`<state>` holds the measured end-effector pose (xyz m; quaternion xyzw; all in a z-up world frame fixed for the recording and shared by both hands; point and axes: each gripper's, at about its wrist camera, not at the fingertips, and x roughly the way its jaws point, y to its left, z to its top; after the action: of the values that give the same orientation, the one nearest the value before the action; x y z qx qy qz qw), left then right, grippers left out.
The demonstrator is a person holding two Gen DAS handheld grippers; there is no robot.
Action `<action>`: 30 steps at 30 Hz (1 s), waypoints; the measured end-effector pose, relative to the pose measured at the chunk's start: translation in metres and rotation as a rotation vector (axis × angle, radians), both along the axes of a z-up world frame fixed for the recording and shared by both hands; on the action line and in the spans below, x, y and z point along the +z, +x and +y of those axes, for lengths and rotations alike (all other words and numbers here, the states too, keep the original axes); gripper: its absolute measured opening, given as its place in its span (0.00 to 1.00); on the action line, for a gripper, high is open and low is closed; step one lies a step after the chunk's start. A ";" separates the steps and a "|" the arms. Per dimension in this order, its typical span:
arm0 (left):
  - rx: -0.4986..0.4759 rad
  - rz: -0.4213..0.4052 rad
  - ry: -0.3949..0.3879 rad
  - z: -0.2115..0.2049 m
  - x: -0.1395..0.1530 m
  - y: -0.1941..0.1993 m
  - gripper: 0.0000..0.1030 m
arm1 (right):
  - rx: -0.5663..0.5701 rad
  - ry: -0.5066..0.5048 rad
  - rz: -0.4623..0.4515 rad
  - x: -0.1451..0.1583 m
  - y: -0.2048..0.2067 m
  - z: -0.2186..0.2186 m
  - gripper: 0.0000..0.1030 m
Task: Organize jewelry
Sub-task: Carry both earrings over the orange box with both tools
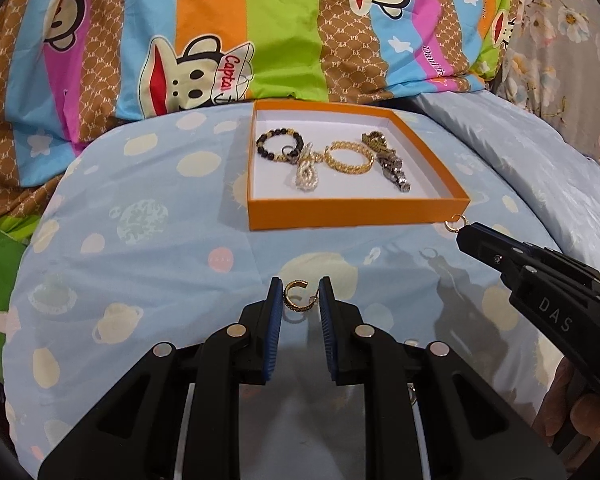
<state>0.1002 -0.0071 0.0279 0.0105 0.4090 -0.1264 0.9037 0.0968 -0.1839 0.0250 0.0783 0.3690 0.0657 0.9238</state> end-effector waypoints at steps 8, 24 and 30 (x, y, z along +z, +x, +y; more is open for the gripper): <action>0.003 -0.080 -0.001 -0.005 0.033 0.025 0.17 | -0.008 0.002 -0.019 0.017 0.023 -0.013 0.05; 0.031 -0.051 -0.052 -0.029 0.011 0.106 0.17 | 0.005 0.087 0.068 -0.012 0.093 -0.008 0.05; 0.026 -0.025 -0.048 -0.032 -0.004 0.113 0.17 | 0.016 0.093 0.084 -0.021 0.103 -0.005 0.05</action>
<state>0.2132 -0.0388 0.0235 -0.0149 0.3946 -0.1242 0.9103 0.1998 -0.1892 0.0039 0.1207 0.4045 0.0866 0.9024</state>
